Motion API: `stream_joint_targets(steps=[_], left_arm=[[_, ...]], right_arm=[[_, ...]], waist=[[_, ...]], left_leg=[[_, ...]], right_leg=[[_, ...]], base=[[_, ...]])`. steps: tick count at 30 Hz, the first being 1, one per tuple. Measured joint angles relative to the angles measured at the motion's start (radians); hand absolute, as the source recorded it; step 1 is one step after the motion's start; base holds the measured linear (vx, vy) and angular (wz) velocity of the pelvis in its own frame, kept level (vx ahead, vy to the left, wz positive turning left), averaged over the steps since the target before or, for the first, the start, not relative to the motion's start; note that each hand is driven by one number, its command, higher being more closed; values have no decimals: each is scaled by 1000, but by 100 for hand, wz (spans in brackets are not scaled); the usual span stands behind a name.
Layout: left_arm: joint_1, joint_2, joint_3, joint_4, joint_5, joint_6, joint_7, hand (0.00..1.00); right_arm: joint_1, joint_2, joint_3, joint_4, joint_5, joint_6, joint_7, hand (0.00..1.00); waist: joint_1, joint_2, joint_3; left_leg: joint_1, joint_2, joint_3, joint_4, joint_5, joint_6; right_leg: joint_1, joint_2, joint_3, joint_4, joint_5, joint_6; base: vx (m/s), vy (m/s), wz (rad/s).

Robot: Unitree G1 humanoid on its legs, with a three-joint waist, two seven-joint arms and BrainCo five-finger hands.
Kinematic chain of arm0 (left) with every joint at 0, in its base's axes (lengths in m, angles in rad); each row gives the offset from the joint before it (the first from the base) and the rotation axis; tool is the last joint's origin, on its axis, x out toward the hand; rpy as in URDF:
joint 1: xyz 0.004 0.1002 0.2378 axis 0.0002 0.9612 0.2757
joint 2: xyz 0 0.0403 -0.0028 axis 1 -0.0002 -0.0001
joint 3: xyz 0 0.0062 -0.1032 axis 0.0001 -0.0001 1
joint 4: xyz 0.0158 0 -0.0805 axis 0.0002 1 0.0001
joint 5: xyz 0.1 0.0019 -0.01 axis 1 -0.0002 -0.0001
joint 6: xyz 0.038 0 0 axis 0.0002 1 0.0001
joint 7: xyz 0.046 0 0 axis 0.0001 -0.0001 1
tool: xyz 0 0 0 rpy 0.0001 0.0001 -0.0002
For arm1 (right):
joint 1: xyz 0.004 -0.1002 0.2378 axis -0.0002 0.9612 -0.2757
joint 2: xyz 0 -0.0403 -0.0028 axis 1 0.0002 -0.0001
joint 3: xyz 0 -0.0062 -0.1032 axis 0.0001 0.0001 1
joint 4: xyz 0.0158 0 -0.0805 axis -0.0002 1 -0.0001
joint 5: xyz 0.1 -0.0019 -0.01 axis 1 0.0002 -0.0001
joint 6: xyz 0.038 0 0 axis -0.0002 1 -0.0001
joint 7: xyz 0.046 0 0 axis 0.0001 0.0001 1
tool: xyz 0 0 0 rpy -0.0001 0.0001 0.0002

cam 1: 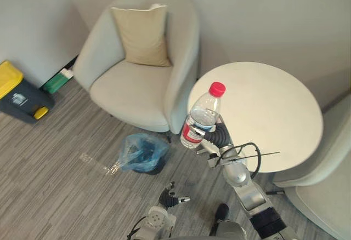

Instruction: Gather rubbish on tea table into small bin, then transfer packed bag to large trash can.

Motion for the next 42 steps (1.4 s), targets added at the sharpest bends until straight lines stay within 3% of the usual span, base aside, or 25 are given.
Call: stream_joint_targets(steps=[1, 3, 4, 5, 6, 7, 8, 9, 12, 13, 14, 15, 16, 18, 21, 23, 24, 26, 27, 28, 31, 37, 42], left_arm=[[28, 14, 6, 2, -1, 0, 2, 0], [46, 19, 12, 1, -1, 0, 1, 0], [47, 20, 12, 0, -1, -1, 0, 0], [45, 24, 20, -1, 0, -1, -1, 0], [44, 26, 24, -1, -1, -1, 0, 0], [44, 38, 26, 2, -1, -1, 0, 0], [33, 44, 31, 5, -1, -2, -1, 0], [29, 43, 33, 7, -1, -2, -1, 0], [13, 41, 44, 24, -1, 1, -3, 0], [9, 44, 48, 24, -1, 2, -3, 0], [6, 59, 49, 24, 0, 1, -6, 0], [3, 67, 49, 24, 0, 0, -10, 0], [-12, 59, 50, 31, 0, 2, -21, 0], [-17, 39, 51, 25, 0, 0, -23, 0], [-1, 34, 70, 23, 0, 0, -22, 0], [6, 33, 87, 20, 0, 0, -22, 0], [12, 28, 99, 11, -1, 0, -22, 0], [12, 27, 100, 10, -1, 0, -22, 0], [14, 27, 100, 10, -1, 0, -22, 0], [18, 24, 99, 2, -1, 0, -22, 0], [28, 50, 99, -22, -1, 1, -20, 0], [45, 78, 100, -26, 0, 1, -20, 0], [49, 70, 100, -18, 1, 1, -21, 0]], right_arm=[[33, 22, 9, 1, -3, 4, 5, 100], [54, 49, 9, -1, -4, 4, 10, 100], [60, 50, 8, -10, -4, 7, 18, 100], [63, 49, 8, -15, -3, 8, 27, 100], [67, 49, 8, -17, -3, 9, 28, 100], [79, 53, 8, -25, -2, 8, 31, 100], [81, 54, 7, -27, -2, 7, 35, 100], [79, 53, 7, -25, -2, 7, 37, 100], [77, 60, -13, -9, 3, 11, 46, 100], [92, 55, -24, -5, 6, 11, 48, 100], [99, 58, -27, -5, 14, 9, 51, 100], [102, 62, -30, -6, 19, 8, 52, 100], [116, 49, -57, -6, 21, 7, 57, 100], [130, 33, -85, -7, 42, 8, 65, 100], [138, 34, -100, -13, 51, 8, 65, 100], [139, 43, -100, -21, 60, -2, 65, 100], [130, 42, -102, -21, 60, -2, 63, 100], [122, 42, -112, -19, 60, -1, 63, 100], [120, 42, -113, -16, 60, -1, 63, 100], [120, 43, -114, -12, 60, -1, 63, 100], [123, 76, -107, -1, 59, 2, 65, 100], [125, 100, -98, 26, 55, 1, 68, 100], [122, 76, -99, 141, 28, 9, 55, 100]], waist=[[14, -15, -5], [13, -15, -4], [15, -11, -1], [15, -9, 3], [14, -7, 6], [7, -9, 14], [10, -34, 20], [15, -34, 20], [-15, -14, 39], [-32, 11, 50], [-36, -10, 47], [-37, -30, 46], [-45, -21, 47], [-40, 5, 51], [-16, 8, 52], [0, 5, 53], [7, 6, 54], [10, 11, 59], [14, 14, 60], [16, 27, 59], [28, -10, 62], [34, -7, 58], [30, -9, 49]], left_leg=[[-6, -33, -21, 27, -16, 25], [-24, -62, -65, 71, -42, 52], [-39, -84, -98, 91, -56, 72], [-38, -90, -120, 89, -60, 81], [-37, -89, -132, 89, -61, 82], [-36, -84, -161, 87, -66, 89], [-26, -96, -165, 82, -61, 80], [-27, -96, -163, 82, -61, 79], [-34, -80, -201, 68, -55, 74], [-22, -47, -241, 52, -54, 70], [-27, -41, -273, 54, -58, 53], [-31, -53, -285, 61, -60, 49], [-45, -47, -336, 91, -62, 37], [-81, -17, -359, 154, -73, 26], [-120, 34, -322, 335, -76, 30], [-144, 50, -300, 415, -82, 32], [-142, 42, -298, 384, -117, 32], [-144, 8, -302, 292, -120, 42], [-141, -29, -309, 186, -84, 74], [-137, -51, -334, 111, 29, 57], [-115, -93, -327, 135, 24, 74], [-32, -95, -315, 64, 19, 81], [-20, -97, -305, -17, 61, 78]], right_leg=[[23, -34, -2, 0, 14, -1], [36, -76, 11, 39, 17, 2], [19, -101, 111, 97, 3, -37], [-34, -93, 289, 194, -83, -162], [-51, -76, 348, 220, -121, -135], [-71, 14, 500, 278, -216, -59], [-66, 45, 488, 269, -258, -67], [-63, 48, 497, 259, -256, -63], [-118, 53, 481, 395, -240, -47], [-137, 106, 494, 402, -293, -31], [-118, 166, 525, 314, -298, -60], [-110, 174, 528, 289, -300, -62], [-84, 170, 477, 297, -324, -49], [-41, 193, 436, 260, -332, -56], [72, 235, 420, 161, -312, -84], [112, 240, 434, 129, -307, -91], [119, 239, 450, 125, -307, -92], [124, 227, 475, 125, -307, -92], [127, 210, 495, 134, -308, -90], [134, 211, 504, 141, -312, -78], [152, 176, 545, 125, -314, -51], [192, 181, 565, 115, -304, -39], [167, 183, 569, 114, -304, -38]], base=[[-18, 342, 81], [-9, 304, 70], [-10, 250, 59], [-10, 250, 55], [-5, 71, 50], [-1, -36, 42], [3, -14, 29], [28, 14, 8], [30, -42, 28], [82, -195, 62], [76, -182, 71], [128, -214, 93], [161, -182, 95], [185, -174, 75], [153, -119, 12], [146, -83, -19], [136, -1, -29], [141, 83, -27], [124, 140, -27], [132, 155, -33], [161, 130, -13], [31, 14, -5], [-31, -25, -6]])
